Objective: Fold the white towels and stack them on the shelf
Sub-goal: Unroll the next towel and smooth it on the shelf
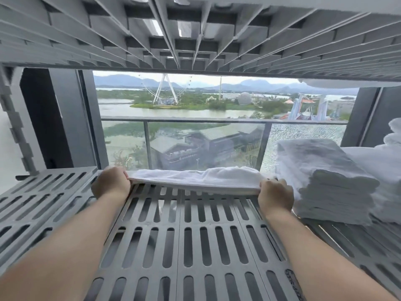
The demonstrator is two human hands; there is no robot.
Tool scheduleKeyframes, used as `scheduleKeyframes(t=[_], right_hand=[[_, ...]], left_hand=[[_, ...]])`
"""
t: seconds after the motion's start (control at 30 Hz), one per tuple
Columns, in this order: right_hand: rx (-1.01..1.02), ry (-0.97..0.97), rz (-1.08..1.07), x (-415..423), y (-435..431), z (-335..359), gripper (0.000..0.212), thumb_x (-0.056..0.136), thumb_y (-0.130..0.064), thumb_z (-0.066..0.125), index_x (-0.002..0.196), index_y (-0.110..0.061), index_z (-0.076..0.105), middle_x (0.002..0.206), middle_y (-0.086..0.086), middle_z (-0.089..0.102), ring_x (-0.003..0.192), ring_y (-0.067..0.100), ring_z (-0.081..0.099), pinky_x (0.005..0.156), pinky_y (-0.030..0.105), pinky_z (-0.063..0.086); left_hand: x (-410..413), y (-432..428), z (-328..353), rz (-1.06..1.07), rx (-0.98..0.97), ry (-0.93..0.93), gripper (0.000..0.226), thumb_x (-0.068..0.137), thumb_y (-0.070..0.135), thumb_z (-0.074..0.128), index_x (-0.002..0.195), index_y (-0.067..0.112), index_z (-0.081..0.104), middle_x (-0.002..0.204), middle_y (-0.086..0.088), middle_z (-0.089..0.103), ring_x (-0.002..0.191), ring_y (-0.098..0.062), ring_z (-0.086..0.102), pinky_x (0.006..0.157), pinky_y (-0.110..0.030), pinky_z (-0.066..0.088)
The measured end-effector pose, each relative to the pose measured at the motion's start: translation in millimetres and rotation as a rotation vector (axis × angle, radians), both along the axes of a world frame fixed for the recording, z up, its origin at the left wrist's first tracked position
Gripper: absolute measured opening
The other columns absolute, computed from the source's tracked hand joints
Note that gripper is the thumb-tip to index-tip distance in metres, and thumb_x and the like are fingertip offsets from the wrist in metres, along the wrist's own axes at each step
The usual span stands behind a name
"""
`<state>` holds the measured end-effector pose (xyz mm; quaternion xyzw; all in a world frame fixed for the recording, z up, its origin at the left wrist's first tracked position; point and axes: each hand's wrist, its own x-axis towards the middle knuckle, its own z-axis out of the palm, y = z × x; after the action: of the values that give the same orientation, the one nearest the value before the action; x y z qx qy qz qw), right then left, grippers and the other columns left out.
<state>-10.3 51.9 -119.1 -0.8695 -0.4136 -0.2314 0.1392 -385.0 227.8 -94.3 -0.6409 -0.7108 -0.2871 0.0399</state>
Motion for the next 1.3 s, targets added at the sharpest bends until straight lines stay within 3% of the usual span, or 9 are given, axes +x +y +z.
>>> scheduleKeyframes(t=[0.2, 0.3, 0.5, 0.7, 0.87, 0.97, 1.13, 1.23, 1.3], right_hand=[[-0.157, -0.135, 0.024, -13, -16, -1, 0.031, 0.081, 0.001, 0.05, 0.095, -0.017, 0.07, 0.1, 0.006, 0.069, 0.107, 0.029, 0.057, 0.088, 0.037, 0.044], [-0.171, -0.065, 0.048, -14, -23, -2, 0.03, 0.083, 0.003, 0.05, 0.096, -0.013, 0.071, 0.098, 0.006, 0.07, 0.099, 0.026, 0.061, 0.08, 0.034, 0.051], [-0.163, 0.069, 0.054, -15, -30, -3, 0.033, 0.084, 0.01, 0.048, 0.103, -0.006, 0.07, 0.11, 0.01, 0.06, 0.118, 0.029, 0.052, 0.075, 0.038, 0.054], [-0.121, 0.117, 0.041, -15, -36, -2, 0.031, 0.084, 0.006, 0.049, 0.104, -0.007, 0.069, 0.106, 0.01, 0.06, 0.107, 0.029, 0.055, 0.067, 0.035, 0.05], [-0.016, -0.001, 0.071, -18, -42, 0, 0.032, 0.084, 0.009, 0.046, 0.101, -0.012, 0.064, 0.099, 0.007, 0.066, 0.098, 0.028, 0.06, 0.061, 0.035, 0.046], [0.058, -0.061, 0.112, -22, -48, 1, 0.027, 0.086, 0.009, 0.05, 0.094, -0.012, 0.065, 0.082, 0.005, 0.068, 0.079, 0.027, 0.065, 0.053, 0.031, 0.044], [0.047, -0.066, 0.146, -31, -61, -1, 0.028, 0.088, 0.008, 0.048, 0.095, -0.011, 0.067, 0.078, 0.006, 0.065, 0.062, 0.025, 0.058, 0.048, 0.029, 0.041], [0.0, -0.077, 0.15, -34, -77, -6, 0.029, 0.086, 0.009, 0.045, 0.093, -0.012, 0.065, 0.076, 0.007, 0.063, 0.063, 0.022, 0.044, 0.049, 0.028, 0.034], [-0.036, -0.1, 0.159, -37, -89, -7, 0.032, 0.085, 0.008, 0.045, 0.094, -0.013, 0.067, 0.08, 0.006, 0.064, 0.068, 0.023, 0.05, 0.054, 0.027, 0.035]], left_hand=[[-1, -13, -13, -0.07, 0.053, 0.326, 0.031, 0.082, -0.005, 0.043, 0.093, 0.016, 0.065, 0.088, -0.007, 0.063, 0.078, -0.028, 0.06, 0.059, -0.033, 0.049], [3, -18, -9, -0.116, 0.085, 0.503, 0.035, 0.085, -0.006, 0.042, 0.1, 0.018, 0.063, 0.088, -0.006, 0.062, 0.073, -0.025, 0.057, 0.055, -0.031, 0.043], [11, -26, -10, -0.112, 0.041, 0.633, 0.039, 0.087, 0.001, 0.043, 0.113, 0.021, 0.065, 0.108, -0.002, 0.064, 0.102, -0.024, 0.06, 0.068, -0.033, 0.045], [14, -35, -1, -0.103, -0.064, 0.634, 0.034, 0.083, -0.004, 0.048, 0.096, 0.019, 0.07, 0.092, -0.001, 0.07, 0.078, -0.022, 0.064, 0.06, -0.028, 0.044], [9, -35, 2, -0.092, -0.091, 0.588, 0.03, 0.081, -0.004, 0.05, 0.091, 0.018, 0.069, 0.09, -0.003, 0.069, 0.071, -0.024, 0.053, 0.058, -0.029, 0.043], [0, -39, -1, -0.08, -0.081, 0.56, 0.028, 0.081, -0.002, 0.051, 0.091, 0.016, 0.071, 0.091, -0.004, 0.069, 0.074, -0.025, 0.057, 0.058, -0.029, 0.044], [-19, -61, 1, -0.052, -0.062, 0.576, 0.034, 0.081, -0.004, 0.049, 0.098, 0.013, 0.072, 0.099, -0.008, 0.07, 0.089, -0.029, 0.068, 0.061, -0.031, 0.043], [-31, -83, 2, -0.042, -0.065, 0.543, 0.036, 0.082, -0.006, 0.044, 0.102, 0.006, 0.071, 0.102, -0.011, 0.07, 0.088, -0.031, 0.066, 0.064, -0.031, 0.041], [-36, -103, 1, -0.037, -0.074, 0.485, 0.037, 0.082, -0.008, 0.042, 0.1, 0.003, 0.072, 0.094, -0.012, 0.068, 0.077, -0.029, 0.057, 0.063, -0.03, 0.041]])
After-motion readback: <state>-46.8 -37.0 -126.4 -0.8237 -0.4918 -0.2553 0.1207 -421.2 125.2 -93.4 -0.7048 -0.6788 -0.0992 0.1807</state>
